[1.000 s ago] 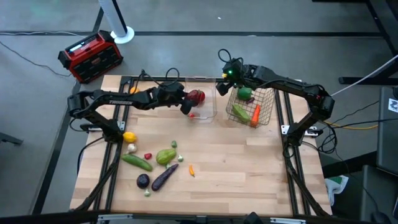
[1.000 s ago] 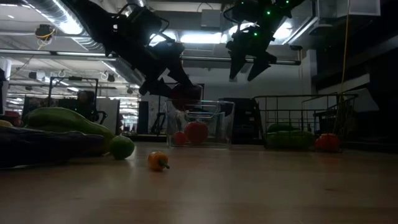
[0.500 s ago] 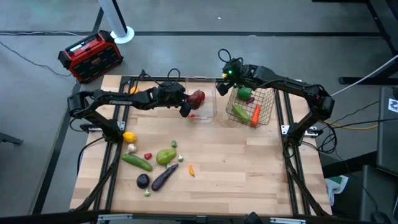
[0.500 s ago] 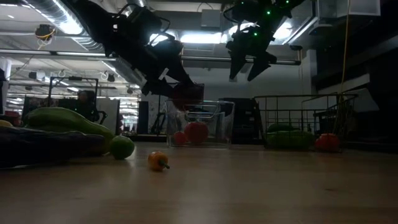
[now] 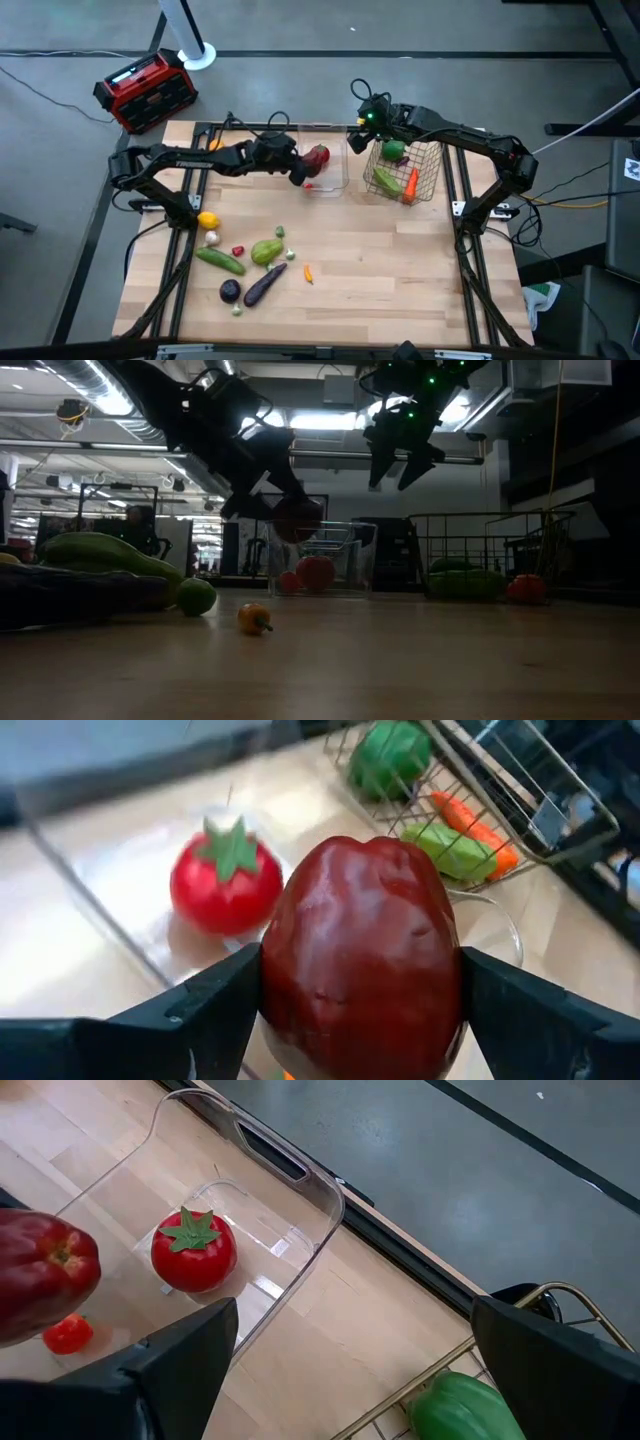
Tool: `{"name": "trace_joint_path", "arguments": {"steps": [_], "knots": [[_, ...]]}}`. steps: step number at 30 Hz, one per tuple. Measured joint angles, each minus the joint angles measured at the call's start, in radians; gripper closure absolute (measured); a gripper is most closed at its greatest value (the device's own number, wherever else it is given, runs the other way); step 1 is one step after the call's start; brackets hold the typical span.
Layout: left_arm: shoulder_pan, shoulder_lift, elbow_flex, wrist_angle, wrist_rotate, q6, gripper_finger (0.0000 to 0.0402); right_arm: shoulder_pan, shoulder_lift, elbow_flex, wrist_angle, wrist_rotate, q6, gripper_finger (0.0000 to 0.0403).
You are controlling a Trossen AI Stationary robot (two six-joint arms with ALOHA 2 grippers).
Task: Sort produce into baskets
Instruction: Put the red apple into the transparent bin, then put the yellow lemon into the transparent bin
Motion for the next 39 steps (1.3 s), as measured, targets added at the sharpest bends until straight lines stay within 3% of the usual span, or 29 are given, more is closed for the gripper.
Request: {"name": "trace_joint_path", "arguments": {"steps": [3,12,21,27,30,39], "knots": [[-0.001,0.0,0.0,-0.012,0.003,-0.028,0.0095,0.0,0.0,0.0,0.0,0.0,0.0,0.0006],[-0.001,-0.001,0.0,0.029,0.026,0.133,0.0094,0.0,0.0,0.0,0.0,0.0,0.0,0.0006],[0.037,-0.01,0.0,-0.007,0.026,0.162,0.0007,0.0,0.0,0.0,0.0,0.0,0.0,0.0006],[0.099,-0.085,0.0,-0.047,0.026,0.28,0.0029,0.0,0.0,0.0,0.0,0.0,0.0,0.0006],[0.144,-0.163,0.0,-0.168,0.028,0.286,0.0038,0.0,0.0,0.0,0.0,0.0,0.0,0.0006],[0.283,-0.34,0.0,-0.309,0.008,0.311,0.0044,0.0,0.0,0.0,0.0,0.0,0.0,0.0006]]}}
